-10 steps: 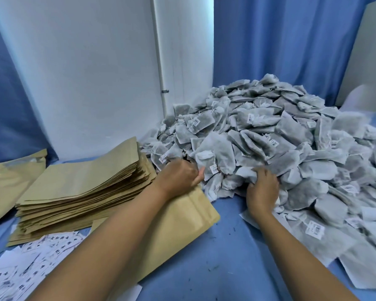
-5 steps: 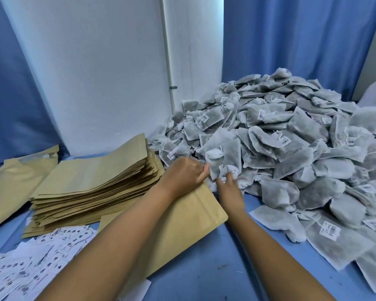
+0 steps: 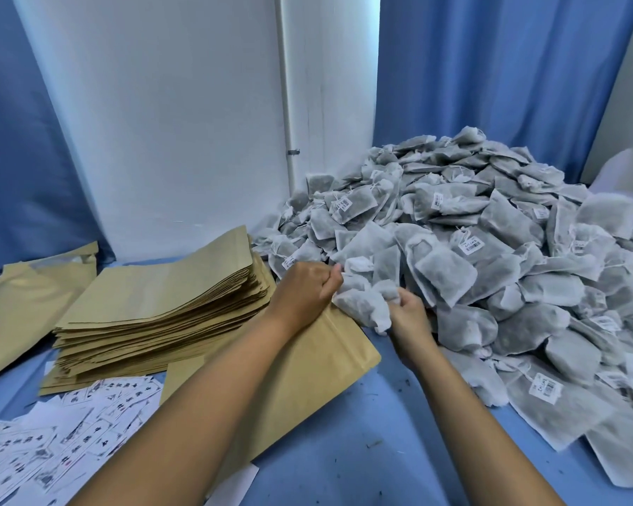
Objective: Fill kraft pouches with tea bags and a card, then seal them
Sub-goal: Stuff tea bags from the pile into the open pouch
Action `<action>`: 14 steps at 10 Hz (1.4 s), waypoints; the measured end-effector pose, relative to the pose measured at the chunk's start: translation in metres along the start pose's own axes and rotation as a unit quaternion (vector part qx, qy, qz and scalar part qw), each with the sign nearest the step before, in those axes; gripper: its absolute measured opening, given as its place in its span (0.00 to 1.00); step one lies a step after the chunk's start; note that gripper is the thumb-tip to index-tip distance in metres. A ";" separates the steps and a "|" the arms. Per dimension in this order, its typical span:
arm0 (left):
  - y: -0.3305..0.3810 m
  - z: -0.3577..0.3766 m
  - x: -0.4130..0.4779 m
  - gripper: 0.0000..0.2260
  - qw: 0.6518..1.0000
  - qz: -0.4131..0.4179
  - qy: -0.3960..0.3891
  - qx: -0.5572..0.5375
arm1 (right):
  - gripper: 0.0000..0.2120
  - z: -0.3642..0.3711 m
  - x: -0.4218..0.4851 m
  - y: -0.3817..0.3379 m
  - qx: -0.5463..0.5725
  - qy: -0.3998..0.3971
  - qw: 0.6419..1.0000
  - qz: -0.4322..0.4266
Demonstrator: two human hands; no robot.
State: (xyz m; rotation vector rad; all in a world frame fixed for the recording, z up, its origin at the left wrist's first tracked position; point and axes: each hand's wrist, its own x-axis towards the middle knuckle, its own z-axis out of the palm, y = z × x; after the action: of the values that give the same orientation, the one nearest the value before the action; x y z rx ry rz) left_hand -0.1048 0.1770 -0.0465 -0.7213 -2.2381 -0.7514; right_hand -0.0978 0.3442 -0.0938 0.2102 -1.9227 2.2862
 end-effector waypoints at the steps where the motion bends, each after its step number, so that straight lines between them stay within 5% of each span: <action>1: 0.001 -0.003 -0.002 0.27 0.999 0.001 0.019 -0.028 | 0.10 0.008 0.008 -0.004 0.043 0.049 0.998 0.023; 2: -0.001 -0.007 -0.002 0.28 0.999 0.006 0.028 -0.042 | 0.13 0.011 0.016 0.001 0.019 0.098 0.995 0.023; 3: -0.003 -0.007 -0.001 0.28 0.999 0.005 0.023 -0.032 | 0.14 0.024 0.009 0.000 -0.090 0.092 0.986 -0.102; 4: -0.005 -0.005 -0.001 0.23 0.999 0.013 0.039 -0.014 | 0.13 0.036 0.000 -0.008 -0.115 -0.053 0.970 -0.207; 5: -0.015 -0.010 0.002 0.27 0.993 -0.056 0.101 -0.036 | 0.11 0.029 -0.003 -0.021 -0.053 -0.216 0.972 -0.076; 6: -0.020 -0.013 0.001 0.31 0.994 -0.054 0.092 -0.028 | 0.07 0.022 -0.003 -0.028 -0.152 -0.305 0.940 -0.005; 7: -0.005 -0.004 -0.001 0.28 1.000 0.004 0.022 -0.016 | 0.06 0.040 -0.009 -0.027 -0.359 -0.360 0.861 0.010; 8: 0.001 0.004 -0.001 0.22 0.999 0.044 -0.009 0.000 | 0.06 0.050 -0.012 -0.019 -0.346 -0.362 0.864 0.047; 9: -0.006 -0.002 0.000 0.20 0.999 0.044 0.011 0.006 | 0.06 0.047 -0.001 -0.013 -0.235 -0.206 0.950 -0.021; 10: -0.002 -0.001 0.002 0.23 0.998 0.048 0.038 -0.009 | 0.11 0.037 0.003 -0.026 -0.199 -0.162 0.967 0.002; 11: 0.013 0.012 0.004 0.21 0.998 0.063 0.023 0.009 | 0.15 0.052 -0.005 -0.015 -0.340 -0.258 0.891 0.158; 12: 0.009 0.019 0.000 0.20 0.997 0.071 0.014 0.018 | 0.21 0.014 -0.005 0.013 -0.352 0.031 0.929 -0.107; 13: 0.001 0.014 -0.006 0.21 0.996 0.081 0.030 -0.002 | 0.14 -0.004 0.006 0.030 -0.243 0.211 0.943 -0.089; 14: 0.001 0.011 -0.007 0.18 0.995 0.094 0.031 -0.002 | 0.31 -0.037 0.022 0.067 -0.450 0.127 0.879 -0.089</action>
State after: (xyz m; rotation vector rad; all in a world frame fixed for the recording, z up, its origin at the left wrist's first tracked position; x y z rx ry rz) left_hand -0.1041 0.1835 -0.0577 -0.8854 -2.0787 -0.6767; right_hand -0.1335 0.3694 -0.1603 -0.0299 -2.4297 1.0459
